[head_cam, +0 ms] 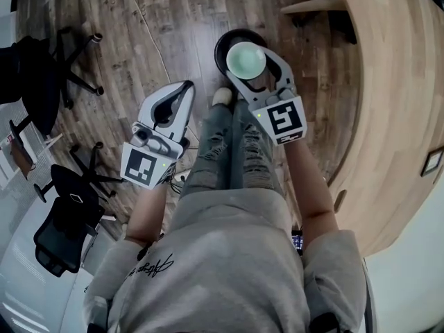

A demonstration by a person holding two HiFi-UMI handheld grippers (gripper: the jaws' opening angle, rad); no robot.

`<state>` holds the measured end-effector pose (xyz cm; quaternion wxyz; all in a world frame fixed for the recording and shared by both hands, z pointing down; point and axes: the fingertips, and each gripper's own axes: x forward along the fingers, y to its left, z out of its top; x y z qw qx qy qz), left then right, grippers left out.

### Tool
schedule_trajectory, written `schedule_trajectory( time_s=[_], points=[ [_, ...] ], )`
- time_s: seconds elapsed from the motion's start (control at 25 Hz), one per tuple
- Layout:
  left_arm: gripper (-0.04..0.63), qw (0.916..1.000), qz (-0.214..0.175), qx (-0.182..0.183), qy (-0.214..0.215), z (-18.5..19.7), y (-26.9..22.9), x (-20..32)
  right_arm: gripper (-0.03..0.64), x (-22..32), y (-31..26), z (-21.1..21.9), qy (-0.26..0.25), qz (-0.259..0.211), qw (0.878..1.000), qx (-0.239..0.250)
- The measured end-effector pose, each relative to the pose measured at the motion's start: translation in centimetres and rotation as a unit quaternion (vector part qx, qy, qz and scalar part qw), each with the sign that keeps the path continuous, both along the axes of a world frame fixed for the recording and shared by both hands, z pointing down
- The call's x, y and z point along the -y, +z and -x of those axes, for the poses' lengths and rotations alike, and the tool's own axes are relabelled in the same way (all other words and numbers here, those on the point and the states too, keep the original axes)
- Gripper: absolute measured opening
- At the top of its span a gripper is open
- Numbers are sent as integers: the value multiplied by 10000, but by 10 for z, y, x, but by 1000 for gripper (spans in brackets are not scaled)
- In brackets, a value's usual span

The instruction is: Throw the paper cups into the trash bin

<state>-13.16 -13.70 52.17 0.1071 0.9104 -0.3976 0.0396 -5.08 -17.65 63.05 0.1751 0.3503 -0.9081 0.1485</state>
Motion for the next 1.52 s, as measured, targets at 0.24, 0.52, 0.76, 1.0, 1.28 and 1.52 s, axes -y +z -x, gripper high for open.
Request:
schedule_trajectory(
  time_s=[0.24,0.52,0.76,1.0,1.28,1.52],
  points=[
    [3,9998,202,-75,24,-2,33,-3,318,3,36,9,-113,-50,9999,6],
    [3,9996,278,-83,68,-3,72,-4,318,3,90,8,-109,187,9997,-61],
    [3,9985,490,39,227,-8,102,3,318,7,133,9,24,403,9992,-75],
    [3,9980,547,-23,319,-11,121,3,318,0,179,11,-36,671,9974,-255],
    [3,9968,697,31,386,-12,146,-6,318,-3,226,6,85,1005,9945,-269],
    [3,9960,808,-40,379,-11,159,-11,318,-3,257,2,159,1261,9914,-329]
  ],
)
